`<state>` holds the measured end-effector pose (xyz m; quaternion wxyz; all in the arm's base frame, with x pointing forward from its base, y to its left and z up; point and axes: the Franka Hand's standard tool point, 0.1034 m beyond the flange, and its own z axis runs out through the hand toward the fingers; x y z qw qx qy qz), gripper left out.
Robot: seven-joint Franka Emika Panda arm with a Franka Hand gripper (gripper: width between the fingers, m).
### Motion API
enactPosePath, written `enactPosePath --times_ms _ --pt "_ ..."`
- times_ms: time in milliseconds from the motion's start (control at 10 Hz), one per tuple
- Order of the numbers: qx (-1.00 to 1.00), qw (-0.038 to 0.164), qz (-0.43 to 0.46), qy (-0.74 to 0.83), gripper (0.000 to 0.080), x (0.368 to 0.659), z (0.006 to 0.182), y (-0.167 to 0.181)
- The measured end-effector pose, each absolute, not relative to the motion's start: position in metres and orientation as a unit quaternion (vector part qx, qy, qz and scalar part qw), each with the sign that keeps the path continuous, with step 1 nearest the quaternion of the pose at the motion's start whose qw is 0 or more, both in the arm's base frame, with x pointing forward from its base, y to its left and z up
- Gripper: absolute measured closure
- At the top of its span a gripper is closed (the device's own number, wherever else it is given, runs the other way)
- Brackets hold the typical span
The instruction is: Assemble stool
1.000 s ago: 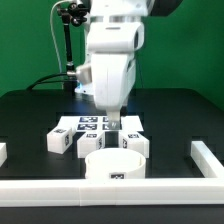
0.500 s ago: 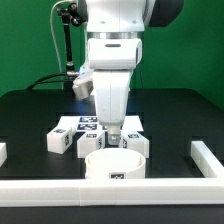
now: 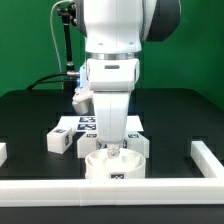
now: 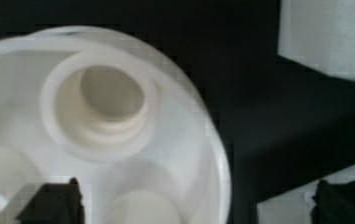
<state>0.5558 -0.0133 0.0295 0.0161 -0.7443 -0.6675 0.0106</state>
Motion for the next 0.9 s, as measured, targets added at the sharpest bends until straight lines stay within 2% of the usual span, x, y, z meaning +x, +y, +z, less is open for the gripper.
enactPosePath --times_ms 600,800,900 --pt "-0.743 0.023 0.016 -0.669 0.0150 0.554 0.016 -0.014" --pt "-0.743 0.024 0.017 -0.668 0.0410 0.553 0.015 -0.014" --pt "-0.743 0.024 0.017 -0.668 0.0410 0.553 0.015 -0.014"
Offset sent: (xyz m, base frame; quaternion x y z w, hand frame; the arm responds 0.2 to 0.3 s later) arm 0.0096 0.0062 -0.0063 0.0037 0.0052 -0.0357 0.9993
